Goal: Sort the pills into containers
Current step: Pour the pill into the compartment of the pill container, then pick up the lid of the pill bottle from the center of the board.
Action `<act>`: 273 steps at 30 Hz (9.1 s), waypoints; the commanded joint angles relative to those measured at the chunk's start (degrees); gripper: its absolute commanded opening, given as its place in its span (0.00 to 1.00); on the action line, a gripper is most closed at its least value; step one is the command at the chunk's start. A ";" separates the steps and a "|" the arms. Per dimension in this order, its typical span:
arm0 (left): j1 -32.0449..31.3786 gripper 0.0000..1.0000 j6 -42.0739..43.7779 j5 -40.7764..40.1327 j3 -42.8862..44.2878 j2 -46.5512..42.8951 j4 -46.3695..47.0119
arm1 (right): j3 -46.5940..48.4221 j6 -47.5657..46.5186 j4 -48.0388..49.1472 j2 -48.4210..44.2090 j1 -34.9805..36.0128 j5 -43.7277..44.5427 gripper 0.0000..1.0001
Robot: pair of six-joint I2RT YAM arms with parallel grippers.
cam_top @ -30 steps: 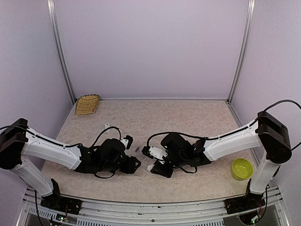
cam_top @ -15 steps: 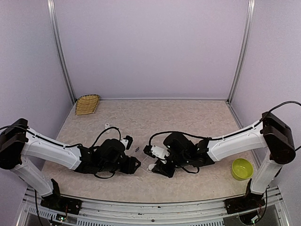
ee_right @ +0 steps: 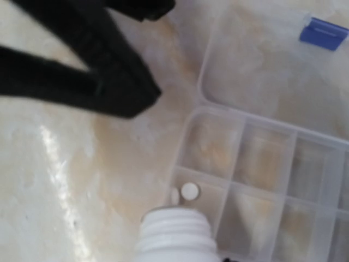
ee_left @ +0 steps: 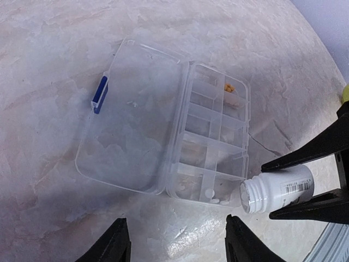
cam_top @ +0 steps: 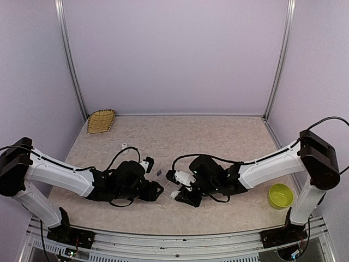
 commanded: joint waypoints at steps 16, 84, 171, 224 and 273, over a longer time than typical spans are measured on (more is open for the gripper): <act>-0.47 0.58 0.34 0.28 1.04 0.31 -0.07 | 3.19 -0.94 -2.42 1.32 0.58 0.20 0.21; -0.47 0.58 -0.38 -1.32 0.09 -2.20 -1.06 | -13.39 0.69 28.70 -4.74 -0.05 -1.92 0.20; 21.33 0.59 9.72 -8.08 8.64 2.82 -18.57 | -36.10 36.10 67.57 -56.04 -25.94 -31.90 0.13; 22.62 0.42 10.89 -8.41 10.47 10.29 -14.99 | -35.52 36.26 66.13 -53.87 -25.95 -32.40 0.13; 18.46 0.22 12.43 11.39 7.65 -12.30 -5.42 | -34.79 37.49 68.64 -45.65 -25.77 -36.08 0.13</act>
